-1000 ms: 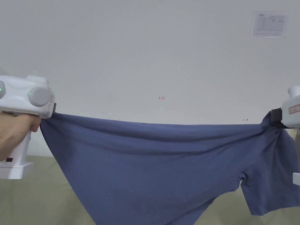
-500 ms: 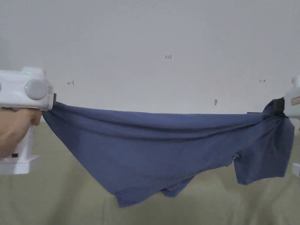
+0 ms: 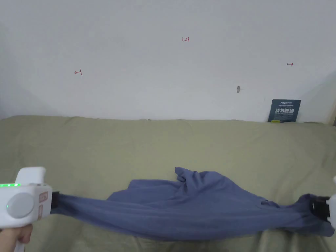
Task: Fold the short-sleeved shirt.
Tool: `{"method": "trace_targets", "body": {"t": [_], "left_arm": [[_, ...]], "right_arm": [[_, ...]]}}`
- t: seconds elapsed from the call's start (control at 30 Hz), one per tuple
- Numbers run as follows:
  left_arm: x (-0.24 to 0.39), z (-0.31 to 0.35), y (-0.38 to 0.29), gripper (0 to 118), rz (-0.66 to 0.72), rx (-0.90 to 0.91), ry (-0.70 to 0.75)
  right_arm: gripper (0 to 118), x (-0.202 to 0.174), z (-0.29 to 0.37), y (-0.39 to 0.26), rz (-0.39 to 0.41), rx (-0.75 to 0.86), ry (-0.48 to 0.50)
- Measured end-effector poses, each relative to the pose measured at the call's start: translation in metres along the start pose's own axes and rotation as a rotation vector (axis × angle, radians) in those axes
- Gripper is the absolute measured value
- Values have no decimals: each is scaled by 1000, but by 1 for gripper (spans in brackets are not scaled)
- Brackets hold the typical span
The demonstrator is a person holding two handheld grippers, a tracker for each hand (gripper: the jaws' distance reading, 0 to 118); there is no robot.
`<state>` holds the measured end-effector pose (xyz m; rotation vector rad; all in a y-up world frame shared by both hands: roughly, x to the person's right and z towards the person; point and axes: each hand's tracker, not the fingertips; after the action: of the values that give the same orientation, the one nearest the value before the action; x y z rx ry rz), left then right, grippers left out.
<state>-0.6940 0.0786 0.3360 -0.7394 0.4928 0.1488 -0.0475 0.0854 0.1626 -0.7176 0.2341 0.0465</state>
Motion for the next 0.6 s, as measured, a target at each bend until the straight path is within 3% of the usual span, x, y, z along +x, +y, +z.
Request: {"method": "trace_targets", "body": {"t": [0.37,0.5,0.6], "left_arm": [[-33,72,-124,0,53,-96,-13],[-32,91,-153,0,56,-127,-31],[-35,82,-166,0,61,-152,-34]], "right_arm": [[6,18,78,-122,-116,-61,49],[6,16,84,-143,-88,-100,45],[6,19,74,-156,-141,-130,33]]}}
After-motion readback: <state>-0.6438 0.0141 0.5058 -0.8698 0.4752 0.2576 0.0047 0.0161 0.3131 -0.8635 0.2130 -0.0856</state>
